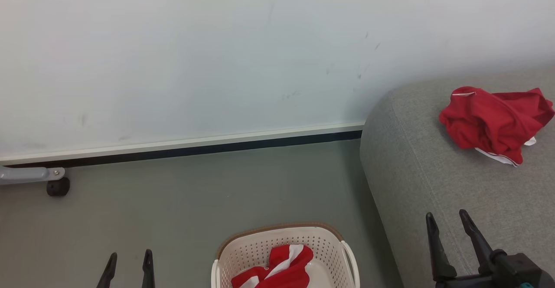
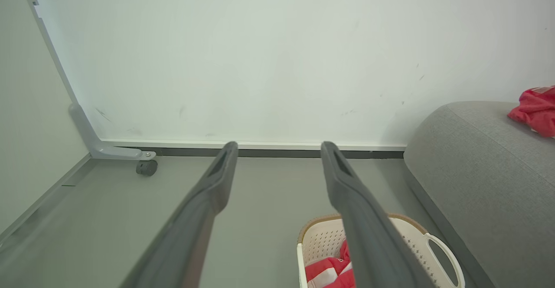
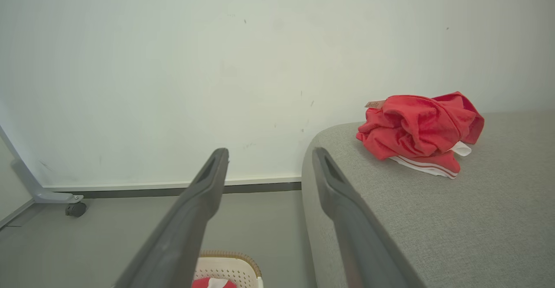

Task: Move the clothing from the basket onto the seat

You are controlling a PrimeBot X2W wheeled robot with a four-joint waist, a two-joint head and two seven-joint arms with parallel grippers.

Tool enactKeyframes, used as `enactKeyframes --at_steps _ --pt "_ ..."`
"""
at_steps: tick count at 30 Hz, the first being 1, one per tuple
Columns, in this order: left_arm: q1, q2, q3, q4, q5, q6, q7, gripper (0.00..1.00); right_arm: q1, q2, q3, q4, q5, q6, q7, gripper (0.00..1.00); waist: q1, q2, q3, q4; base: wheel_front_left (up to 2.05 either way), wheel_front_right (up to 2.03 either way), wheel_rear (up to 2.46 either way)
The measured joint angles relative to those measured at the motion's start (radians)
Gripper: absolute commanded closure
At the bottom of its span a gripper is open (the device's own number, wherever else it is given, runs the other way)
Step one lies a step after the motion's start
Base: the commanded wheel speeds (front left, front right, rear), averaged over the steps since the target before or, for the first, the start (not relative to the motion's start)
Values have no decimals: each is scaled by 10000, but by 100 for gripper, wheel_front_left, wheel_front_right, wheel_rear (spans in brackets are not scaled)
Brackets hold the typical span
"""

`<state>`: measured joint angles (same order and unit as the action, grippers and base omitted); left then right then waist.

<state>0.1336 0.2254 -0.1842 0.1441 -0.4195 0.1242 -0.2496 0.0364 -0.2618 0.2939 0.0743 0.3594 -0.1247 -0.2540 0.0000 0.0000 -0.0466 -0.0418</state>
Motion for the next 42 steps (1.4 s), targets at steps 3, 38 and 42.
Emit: enactKeyframes --at_steps 3,38,42 --pt "74 -40 73 -63 15 0 0 0 30 36 -81 -29 -13 0 0 0 0 0 -23 -14 0 0 0" --pt "-3 -88 -182 -639 679 -123 0 0 106 347 -646 -750 -483 -27 -25 0 1 0 930 -274 0 0 0" --pt "-692 -88 -401 -439 794 -286 13 0 -282 391 -792 -928 -556 -27 -25 0 1 0 1370 -361 0 0 0"
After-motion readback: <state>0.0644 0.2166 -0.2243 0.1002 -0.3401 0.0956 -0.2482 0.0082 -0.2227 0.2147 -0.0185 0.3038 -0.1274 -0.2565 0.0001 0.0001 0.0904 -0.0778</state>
